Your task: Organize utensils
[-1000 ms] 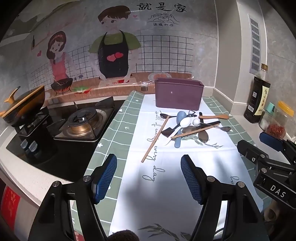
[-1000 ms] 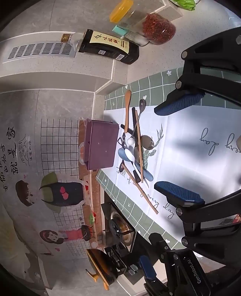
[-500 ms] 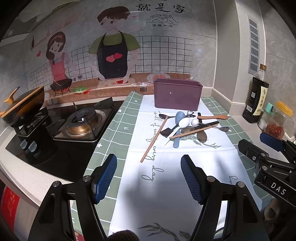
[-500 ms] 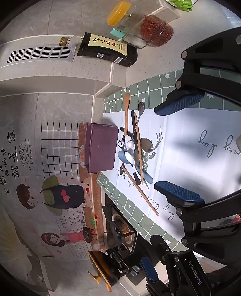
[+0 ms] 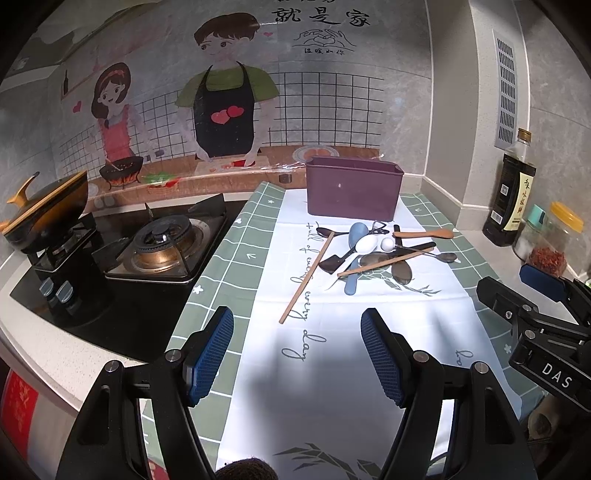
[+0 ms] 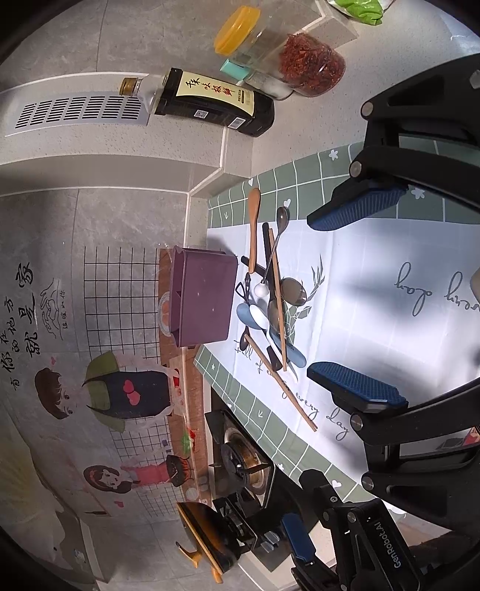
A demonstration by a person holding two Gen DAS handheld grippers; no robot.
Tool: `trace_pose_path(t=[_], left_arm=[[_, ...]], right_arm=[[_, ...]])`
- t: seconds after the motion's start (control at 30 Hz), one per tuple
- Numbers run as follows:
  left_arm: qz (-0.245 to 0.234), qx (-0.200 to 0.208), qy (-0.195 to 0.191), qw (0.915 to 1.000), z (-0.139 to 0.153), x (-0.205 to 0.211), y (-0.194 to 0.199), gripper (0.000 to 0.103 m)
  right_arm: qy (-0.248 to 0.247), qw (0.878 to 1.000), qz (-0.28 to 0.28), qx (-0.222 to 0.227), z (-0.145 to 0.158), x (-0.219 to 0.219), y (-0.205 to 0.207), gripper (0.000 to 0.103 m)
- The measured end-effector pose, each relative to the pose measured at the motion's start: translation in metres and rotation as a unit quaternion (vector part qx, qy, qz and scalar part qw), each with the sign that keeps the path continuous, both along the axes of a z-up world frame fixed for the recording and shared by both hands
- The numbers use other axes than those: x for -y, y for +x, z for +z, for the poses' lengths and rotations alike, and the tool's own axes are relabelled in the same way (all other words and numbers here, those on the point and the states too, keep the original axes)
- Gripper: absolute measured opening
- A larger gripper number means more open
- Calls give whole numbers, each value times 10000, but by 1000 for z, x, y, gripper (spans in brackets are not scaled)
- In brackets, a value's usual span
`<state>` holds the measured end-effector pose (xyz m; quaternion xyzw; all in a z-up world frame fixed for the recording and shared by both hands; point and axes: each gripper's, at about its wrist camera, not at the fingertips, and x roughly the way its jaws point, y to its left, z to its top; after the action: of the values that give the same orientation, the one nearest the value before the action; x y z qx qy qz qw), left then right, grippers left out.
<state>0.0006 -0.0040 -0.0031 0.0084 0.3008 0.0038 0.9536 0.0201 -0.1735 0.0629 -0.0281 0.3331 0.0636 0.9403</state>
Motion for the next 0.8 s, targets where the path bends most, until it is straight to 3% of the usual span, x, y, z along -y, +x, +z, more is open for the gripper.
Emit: trace_pose_path(t=[0.8], left_arm=[[-19,-11,-15,10000,-1,4,0,72]], right_arm=[[-7,10000,5,-44,0,1,1,71]])
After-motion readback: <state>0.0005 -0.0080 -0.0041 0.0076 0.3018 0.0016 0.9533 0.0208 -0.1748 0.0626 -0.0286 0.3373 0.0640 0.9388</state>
